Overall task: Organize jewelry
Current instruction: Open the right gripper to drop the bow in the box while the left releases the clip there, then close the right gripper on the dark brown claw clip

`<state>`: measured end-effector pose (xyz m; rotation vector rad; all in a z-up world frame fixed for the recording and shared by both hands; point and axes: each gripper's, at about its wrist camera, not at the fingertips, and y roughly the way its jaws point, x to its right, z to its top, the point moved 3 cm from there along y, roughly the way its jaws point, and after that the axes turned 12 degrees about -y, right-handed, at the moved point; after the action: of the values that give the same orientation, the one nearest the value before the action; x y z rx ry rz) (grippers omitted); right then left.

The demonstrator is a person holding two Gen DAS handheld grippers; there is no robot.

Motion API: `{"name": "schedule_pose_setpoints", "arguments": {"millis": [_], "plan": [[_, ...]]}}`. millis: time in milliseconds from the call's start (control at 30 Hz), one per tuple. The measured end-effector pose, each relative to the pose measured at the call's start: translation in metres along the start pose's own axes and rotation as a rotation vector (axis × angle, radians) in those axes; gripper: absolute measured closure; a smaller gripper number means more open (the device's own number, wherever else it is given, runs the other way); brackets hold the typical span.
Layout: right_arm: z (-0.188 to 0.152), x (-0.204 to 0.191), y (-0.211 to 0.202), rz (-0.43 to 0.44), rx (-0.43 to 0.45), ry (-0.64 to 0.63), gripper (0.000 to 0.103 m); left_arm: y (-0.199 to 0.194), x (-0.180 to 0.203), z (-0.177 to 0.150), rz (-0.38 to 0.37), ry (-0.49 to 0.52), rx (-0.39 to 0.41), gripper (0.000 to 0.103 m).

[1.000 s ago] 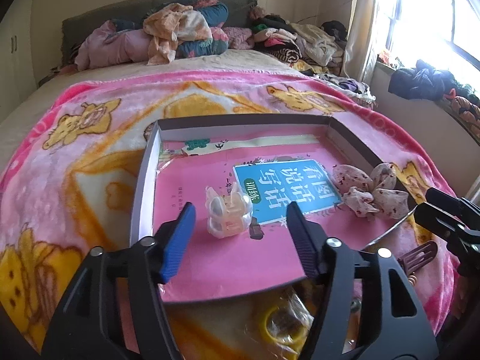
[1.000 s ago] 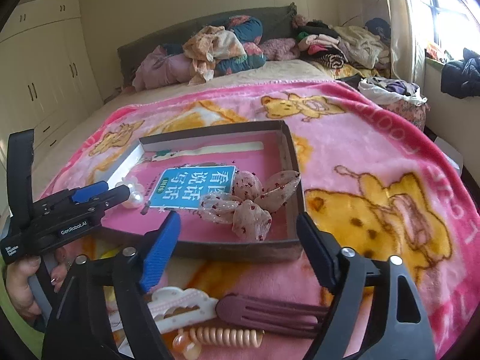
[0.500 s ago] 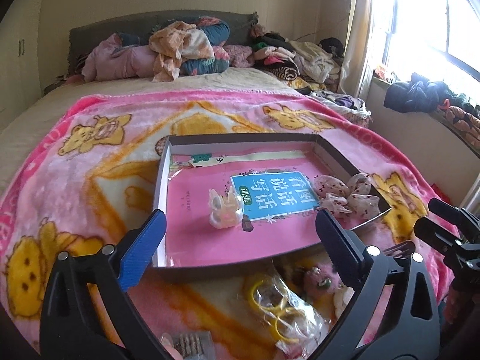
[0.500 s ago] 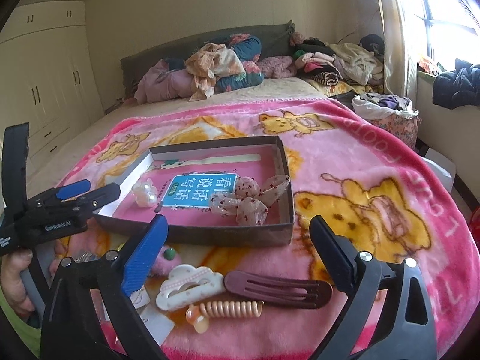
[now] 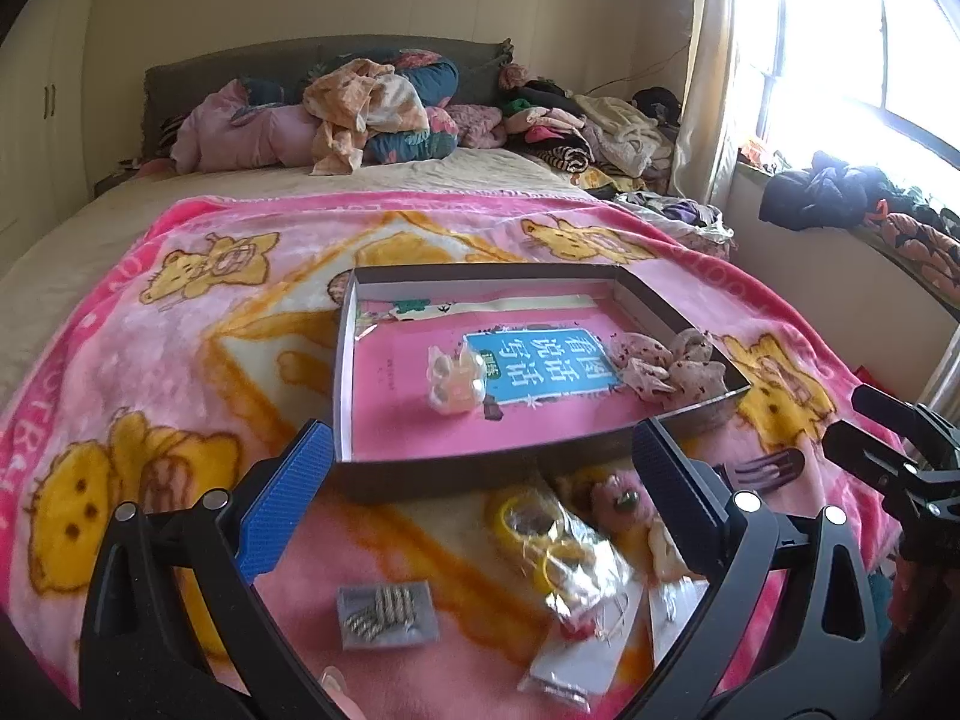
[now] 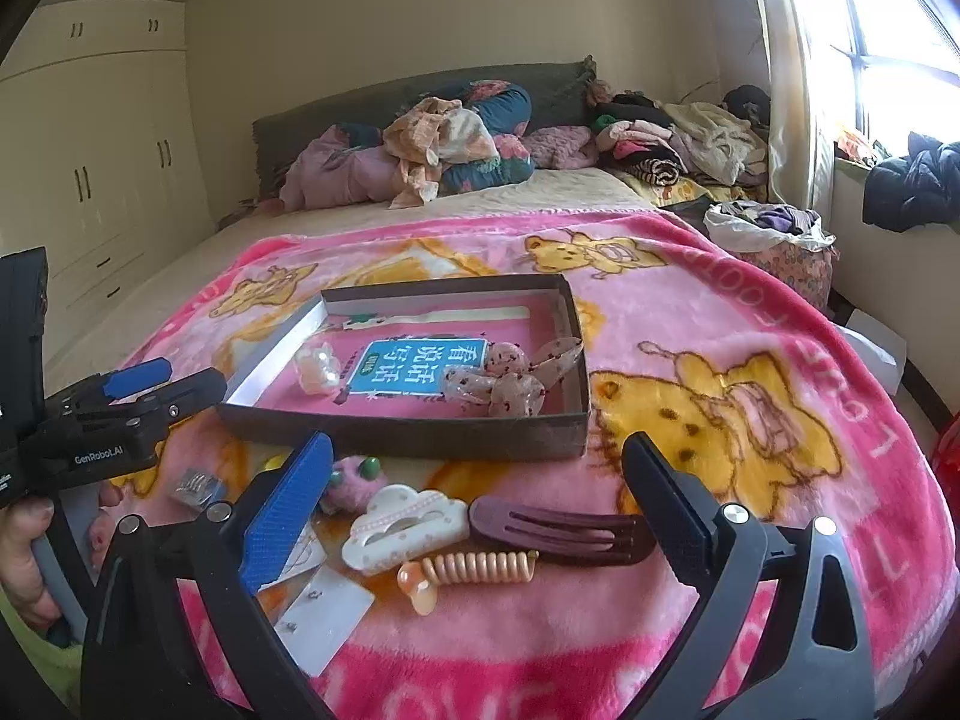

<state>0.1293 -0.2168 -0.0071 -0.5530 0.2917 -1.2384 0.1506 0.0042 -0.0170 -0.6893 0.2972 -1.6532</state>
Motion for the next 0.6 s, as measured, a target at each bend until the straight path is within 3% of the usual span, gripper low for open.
{"name": "schedule_pose_setpoints", "arguments": {"millis": [600], "plan": [[-0.025, -0.021, -0.018, 0.029, -0.016, -0.039, 0.008, -0.025, 0.000, -0.032, -0.024, 0.016, 0.009, 0.012]]}}
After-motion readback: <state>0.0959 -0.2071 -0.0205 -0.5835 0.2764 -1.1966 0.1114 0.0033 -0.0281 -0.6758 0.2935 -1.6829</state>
